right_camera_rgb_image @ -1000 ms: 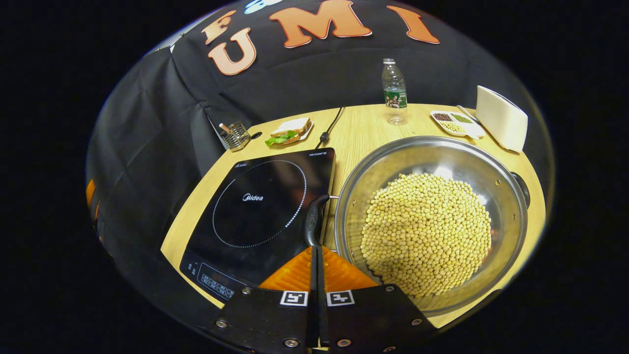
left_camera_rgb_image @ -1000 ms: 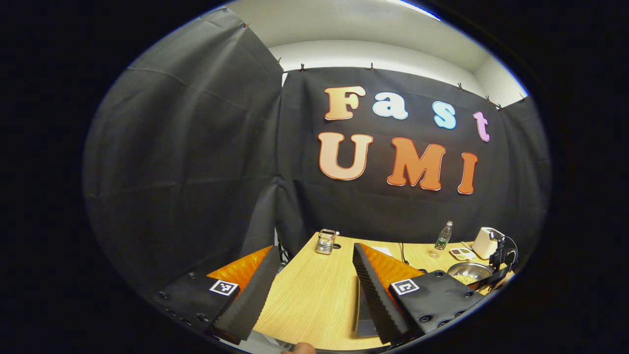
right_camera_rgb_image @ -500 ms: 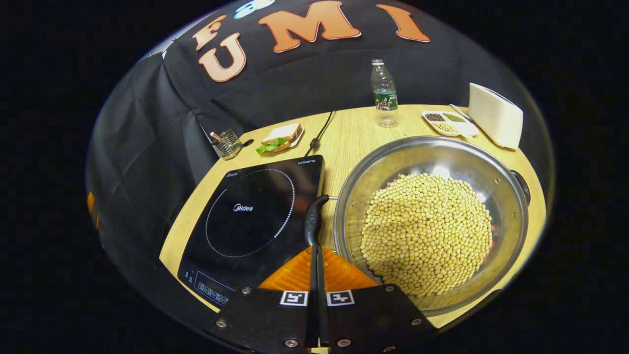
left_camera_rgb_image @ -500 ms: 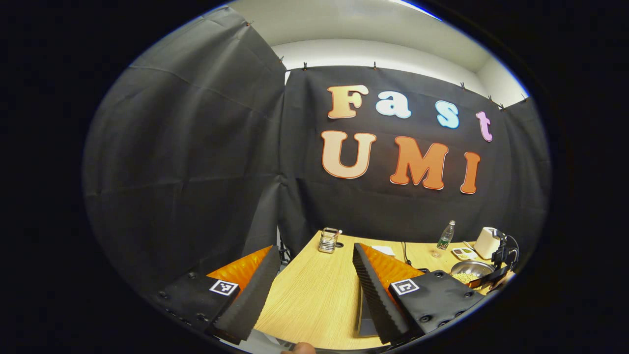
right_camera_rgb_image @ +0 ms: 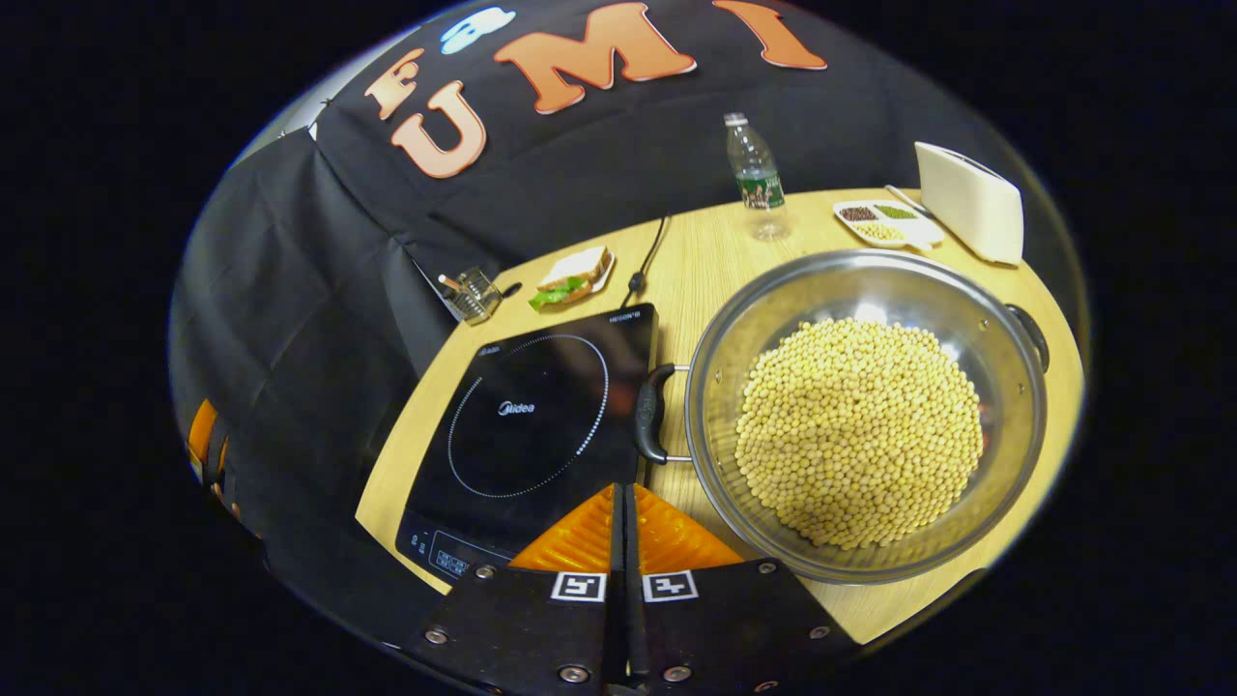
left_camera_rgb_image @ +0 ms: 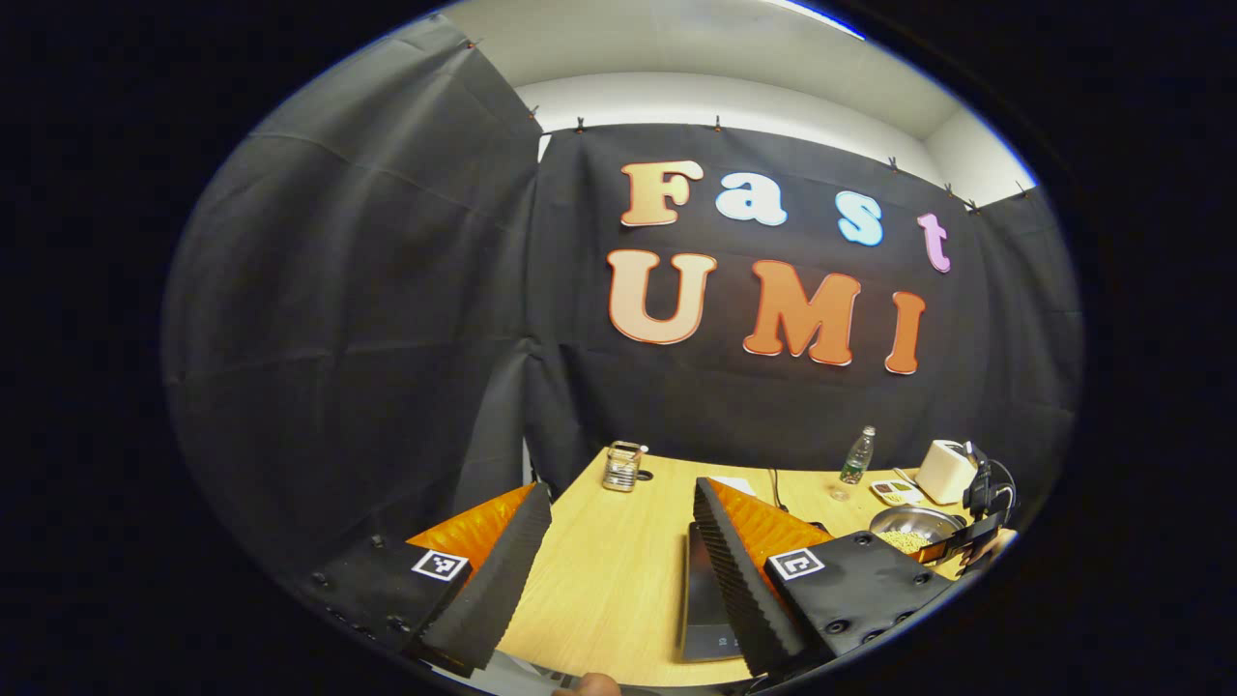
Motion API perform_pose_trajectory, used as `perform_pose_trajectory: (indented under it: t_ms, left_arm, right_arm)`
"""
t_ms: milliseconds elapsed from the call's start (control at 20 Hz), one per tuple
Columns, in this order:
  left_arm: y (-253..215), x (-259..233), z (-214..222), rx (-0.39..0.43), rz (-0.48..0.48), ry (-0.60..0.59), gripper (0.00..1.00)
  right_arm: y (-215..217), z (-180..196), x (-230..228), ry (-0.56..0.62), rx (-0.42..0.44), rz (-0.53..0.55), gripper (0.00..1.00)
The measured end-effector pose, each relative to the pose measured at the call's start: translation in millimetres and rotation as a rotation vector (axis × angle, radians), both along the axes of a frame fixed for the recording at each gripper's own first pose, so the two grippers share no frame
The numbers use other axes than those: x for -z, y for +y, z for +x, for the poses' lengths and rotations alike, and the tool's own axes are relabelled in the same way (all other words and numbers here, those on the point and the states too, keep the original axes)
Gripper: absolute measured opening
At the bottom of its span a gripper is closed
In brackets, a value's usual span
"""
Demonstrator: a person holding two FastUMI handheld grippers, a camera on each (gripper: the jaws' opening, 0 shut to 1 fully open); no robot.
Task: First push the handle of the pot to place it horizontally, then grasp the pot with both hands and set it on the induction cooktop.
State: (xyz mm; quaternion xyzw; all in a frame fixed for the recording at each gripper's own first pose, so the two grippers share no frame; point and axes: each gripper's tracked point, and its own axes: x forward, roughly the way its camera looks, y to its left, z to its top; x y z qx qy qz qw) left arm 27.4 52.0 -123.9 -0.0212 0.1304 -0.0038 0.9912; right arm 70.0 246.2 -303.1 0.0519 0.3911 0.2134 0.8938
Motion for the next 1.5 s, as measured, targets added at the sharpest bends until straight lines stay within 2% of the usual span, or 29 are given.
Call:
perform_pose_trajectory:
  t_ms: [250, 300, 450, 500, 650, 700, 900, 1000, 1050, 1100, 1250, 1400, 1500]
  left_arm:
    - [-105, 17, 10, 0.195, -0.076, 0.034, 0.98]
    - [-126, 21, 11, 0.232, -0.09, 0.046, 0.97]
    - [-183, 41, 15, 0.308, -0.11, 0.094, 0.98]
    - [-202, 48, 15, 0.332, -0.119, 0.113, 0.98]
    - [-263, 71, 18, 0.41, -0.156, 0.183, 0.98]
    - [-280, 78, 18, 0.43, -0.157, 0.198, 0.98]
    - [-339, 107, 18, 0.493, -0.125, 0.258, 0.98]
    - [-363, 125, 17, 0.515, -0.114, 0.299, 0.98]
    - [-374, 132, 18, 0.525, -0.112, 0.318, 0.99]
    - [-382, 140, 19, 0.532, -0.107, 0.336, 0.99]
    - [-396, 165, 33, 0.522, -0.06, 0.361, 0.98]
    - [-407, 194, 46, 0.506, -0.023, 0.41, 0.98]
    - [-410, 212, 56, 0.488, 0.009, 0.423, 0.98]
  right_arm:
    - [-63, 5, -53, -0.136, 0.089, 0.001, 0.0]
    - [-83, 7, -61, -0.166, 0.113, -0.018, 0.04]
    - [-132, 8, -77, -0.219, 0.192, -0.028, 0.03]
    - [-149, 8, -80, -0.229, 0.217, -0.031, 0.1]
    - [-194, 7, -80, -0.239, 0.28, -0.043, 0.18]
    - [-207, 6, -78, -0.237, 0.298, -0.044, 0.28]
    - [-249, 11, -69, -0.219, 0.356, -0.049, 0.47]
    - [-266, 15, -63, -0.219, 0.374, -0.058, 0.54]
    - [-274, 18, -61, -0.217, 0.381, -0.064, 0.46]
    - [-279, 21, -58, -0.215, 0.386, -0.069, 0.6]
    - [-296, 31, -50, -0.215, 0.401, -0.081, 0.72]
    - [-303, 40, -36, -0.199, 0.409, -0.074, 0.92]
    - [-307, 47, -27, -0.182, 0.417, -0.061, 0.95]
